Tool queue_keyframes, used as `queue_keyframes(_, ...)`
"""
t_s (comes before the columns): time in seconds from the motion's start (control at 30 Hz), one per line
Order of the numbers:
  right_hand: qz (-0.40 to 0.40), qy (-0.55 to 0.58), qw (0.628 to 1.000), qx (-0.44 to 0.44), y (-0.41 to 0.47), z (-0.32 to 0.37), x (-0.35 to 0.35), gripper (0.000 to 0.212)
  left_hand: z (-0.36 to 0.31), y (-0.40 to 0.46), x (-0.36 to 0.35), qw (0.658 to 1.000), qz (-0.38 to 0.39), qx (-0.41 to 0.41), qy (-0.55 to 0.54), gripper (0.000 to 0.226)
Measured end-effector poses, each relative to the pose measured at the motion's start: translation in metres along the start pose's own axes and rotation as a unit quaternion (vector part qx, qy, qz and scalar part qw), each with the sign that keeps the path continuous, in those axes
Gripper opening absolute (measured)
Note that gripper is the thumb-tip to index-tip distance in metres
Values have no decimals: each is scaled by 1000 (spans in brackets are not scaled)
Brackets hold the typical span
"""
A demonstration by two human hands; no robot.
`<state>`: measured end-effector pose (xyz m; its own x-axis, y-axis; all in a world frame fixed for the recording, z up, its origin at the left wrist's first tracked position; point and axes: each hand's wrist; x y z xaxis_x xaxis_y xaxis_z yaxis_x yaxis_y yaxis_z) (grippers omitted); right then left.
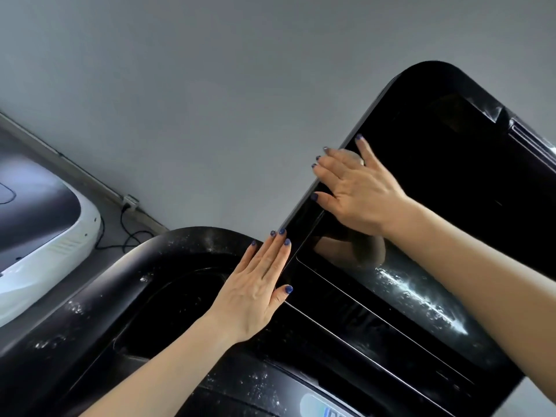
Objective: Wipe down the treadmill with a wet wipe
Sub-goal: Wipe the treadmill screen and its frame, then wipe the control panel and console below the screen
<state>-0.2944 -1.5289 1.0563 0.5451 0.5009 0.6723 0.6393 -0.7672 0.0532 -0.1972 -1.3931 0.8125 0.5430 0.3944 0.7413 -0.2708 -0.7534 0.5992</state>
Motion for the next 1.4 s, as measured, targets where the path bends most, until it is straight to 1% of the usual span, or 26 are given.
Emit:
queue_keyframes(0.07,-7,-14,1000,22,4,23,-1,97,-3,-4,1,1000,6,4,1,69)
queue_keyframes(0.1,-6,-13,999,43,0,29,-4,96,-4,-6,1,1000,9,5,5,69)
queue_keyframes(0.2,10,14,994,110,-24,29,-16,81,-4,-17,2,1000,24,0,17,69)
queue_keyframes(0.27,10,29,992,123,-37,15,-20,71,-3,-23,2,999,31,-4,18,69)
queue_keyframes(0.33,-3,22,993,114,-44,2,-21,67,-3,-26,2,999,32,-7,14,69)
queue_keyframes(0.4,-6,15,995,97,-43,3,-19,67,-4,-26,1,999,32,-5,10,69)
queue_keyframes(0.57,-9,28,999,41,-19,40,-16,78,-7,-25,-1,1000,29,7,11,71)
queue_keyframes(0.63,-22,34,999,27,-20,46,-20,78,-8,-28,-1,1000,28,9,6,71)
queue_keyframes(0.7,-30,32,997,65,-36,52,-28,74,-9,-34,-3,999,31,9,-1,72)
queue_keyframes(0.77,-10,31,990,136,-51,58,-32,70,-9,-40,-3,999,38,10,-4,72)
queue_keyframes(0.8,0,28,987,156,-52,57,-31,69,-9,-43,-2,999,42,10,-4,72)
queue_keyframes(0.83,0,21,988,155,-49,53,-29,68,-10,-45,-2,999,44,10,-4,72)
queue_keyframes(0.87,-9,13,991,132,-43,48,-28,68,-10,-47,-1,999,45,9,-4,71)
queue_keyframes(0.97,-35,11,999,8,-29,36,-27,69,-11,-53,0,999,49,5,2,69)
queue_keyframes(1.03,-36,35,998,-34,-32,47,-29,72,-11,-57,0,999,52,6,3,69)
queue_keyframes(1.1,-37,64,997,-20,-45,71,-33,74,-13,-61,2,998,55,7,2,69)
queue_keyframes(1.2,-25,67,996,51,-69,99,-44,72,-14,-68,4,998,68,6,11,70)
queue_keyframes(1.3,-31,70,993,90,-75,98,-47,68,-14,-75,6,996,89,4,13,70)
queue_keyframes(1.37,-54,57,993,90,-69,87,-44,64,-14,-78,7,995,95,4,7,70)
queue_keyframes(1.4,-63,60,994,69,-64,81,-41,61,-14,-78,8,995,96,6,4,69)
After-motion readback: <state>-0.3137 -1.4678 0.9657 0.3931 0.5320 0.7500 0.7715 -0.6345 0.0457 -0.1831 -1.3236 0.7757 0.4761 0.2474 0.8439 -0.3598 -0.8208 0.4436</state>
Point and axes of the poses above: each hand's wrist, its own y-axis towards the middle knuckle, its own x-axis out of the back of the hand, z = x × y, and after that the axes turned 15 degrees about -x, right-handed
